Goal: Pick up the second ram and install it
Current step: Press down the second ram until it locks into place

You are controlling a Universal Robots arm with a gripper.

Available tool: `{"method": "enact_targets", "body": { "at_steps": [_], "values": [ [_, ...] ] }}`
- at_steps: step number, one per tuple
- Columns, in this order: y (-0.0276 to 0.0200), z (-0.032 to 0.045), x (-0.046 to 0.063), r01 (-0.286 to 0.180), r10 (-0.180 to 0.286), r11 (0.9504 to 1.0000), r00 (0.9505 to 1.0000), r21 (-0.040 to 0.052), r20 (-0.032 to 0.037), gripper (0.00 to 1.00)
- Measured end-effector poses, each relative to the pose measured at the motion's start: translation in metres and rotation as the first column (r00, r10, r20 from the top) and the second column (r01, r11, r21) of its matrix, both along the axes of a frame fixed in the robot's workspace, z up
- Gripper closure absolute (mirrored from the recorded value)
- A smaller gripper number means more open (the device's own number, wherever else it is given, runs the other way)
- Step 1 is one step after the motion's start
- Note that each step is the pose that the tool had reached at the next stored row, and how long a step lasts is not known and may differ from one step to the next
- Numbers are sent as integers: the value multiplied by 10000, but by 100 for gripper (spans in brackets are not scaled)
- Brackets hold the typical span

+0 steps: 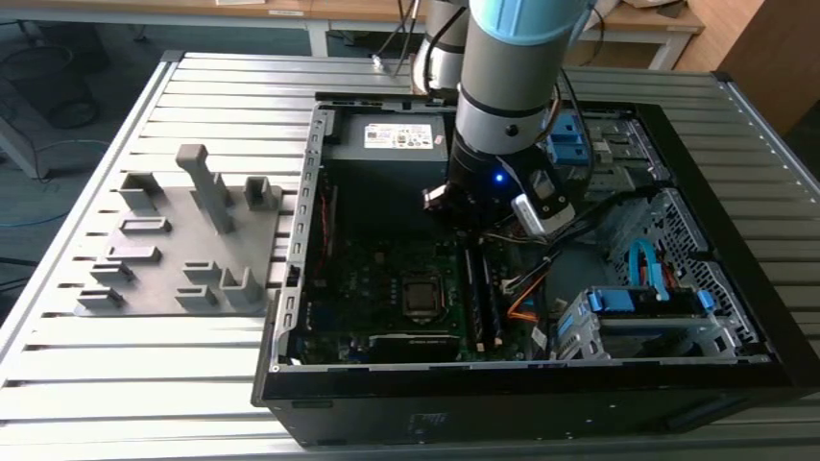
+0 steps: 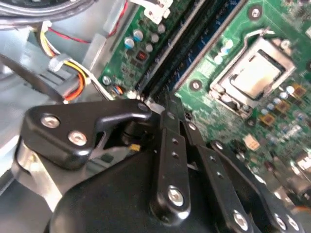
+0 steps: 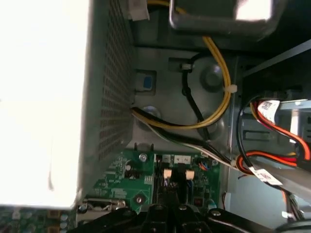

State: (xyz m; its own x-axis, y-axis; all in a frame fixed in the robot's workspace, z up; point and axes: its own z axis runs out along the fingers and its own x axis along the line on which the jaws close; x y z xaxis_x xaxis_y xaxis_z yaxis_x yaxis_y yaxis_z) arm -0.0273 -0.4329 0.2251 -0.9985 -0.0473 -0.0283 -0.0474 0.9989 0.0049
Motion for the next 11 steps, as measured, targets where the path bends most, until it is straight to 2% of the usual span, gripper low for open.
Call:
{"method": "enact_targets", "body": {
  "at_steps": [3,5,9,11],
  "values": [
    [0,61,0,0,0,10000,10000,-1,0,90],
    [-14,61,0,0,0,10000,10000,0,1,90],
    [-143,61,0,-1,1,10000,10000,-18,1,90],
    [-206,61,0,0,0,10000,10000,-55,0,90]
  ]
}}
